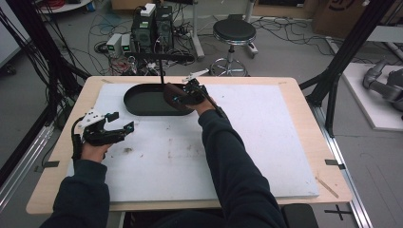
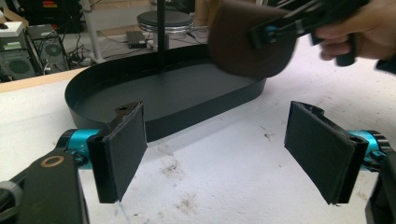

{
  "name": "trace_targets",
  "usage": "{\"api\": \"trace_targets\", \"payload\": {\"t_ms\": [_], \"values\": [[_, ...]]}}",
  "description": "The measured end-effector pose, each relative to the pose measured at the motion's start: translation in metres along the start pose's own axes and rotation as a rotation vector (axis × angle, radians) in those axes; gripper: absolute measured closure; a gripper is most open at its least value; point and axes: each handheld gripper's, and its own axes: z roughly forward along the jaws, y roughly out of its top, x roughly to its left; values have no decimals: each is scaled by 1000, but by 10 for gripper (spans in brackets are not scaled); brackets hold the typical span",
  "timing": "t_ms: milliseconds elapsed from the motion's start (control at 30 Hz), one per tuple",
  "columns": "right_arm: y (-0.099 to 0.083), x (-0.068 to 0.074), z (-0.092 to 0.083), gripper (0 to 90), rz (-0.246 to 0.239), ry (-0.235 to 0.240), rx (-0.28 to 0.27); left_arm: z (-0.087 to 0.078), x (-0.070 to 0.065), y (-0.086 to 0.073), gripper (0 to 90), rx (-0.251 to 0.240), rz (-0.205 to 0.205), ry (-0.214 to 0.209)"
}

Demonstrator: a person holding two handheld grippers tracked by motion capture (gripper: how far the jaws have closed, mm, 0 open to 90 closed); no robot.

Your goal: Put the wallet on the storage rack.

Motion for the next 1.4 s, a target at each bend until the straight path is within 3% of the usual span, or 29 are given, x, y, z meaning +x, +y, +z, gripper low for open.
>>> {"api": "trace_targets", "payload": {"t_ms": [167,233,400,533,667,767,933,967,1067,1133,1200,1233,1333,1367,1400], "values": [[3,-5,21,637,51,-8,-24,1,-1,0,207,1,-1,-3],[4,-5,27,636,79,1,-16,3,-2,0,207,6,4,-6],[4,-5,42,619,88,-16,16,2,-2,0,207,7,6,-7],[3,-5,44,522,81,-94,-3,2,-2,0,207,8,5,-4],[5,-10,35,393,70,-195,-5,1,-1,-1,207,6,0,-3],[7,-14,24,370,62,-228,7,1,-1,-1,207,5,-1,-2],[10,-17,2,381,20,-219,1,3,-3,-1,207,7,3,-13],[10,-17,-11,385,-7,-219,-11,4,-3,-1,207,7,2,-16],[5,-16,-32,372,-21,-194,-20,4,-3,-1,207,5,-2,-18],[2,-16,-49,341,-34,-150,16,3,-3,0,207,1,-6,15],[-2,-15,-58,344,-52,-143,30,2,-3,1,206,-10,-11,28],[-19,-12,-79,328,-100,-165,-12,0,-1,2,200,-33,-17,54],[-39,-12,-107,265,-89,-181,-22,-2,0,3,181,-53,-26,69],[-46,-13,-119,249,-64,-169,13,-3,1,3,179,-59,-35,70],[-52,-14,-128,243,-66,-187,5,-3,1,3,180,-59,-37,69]]}}
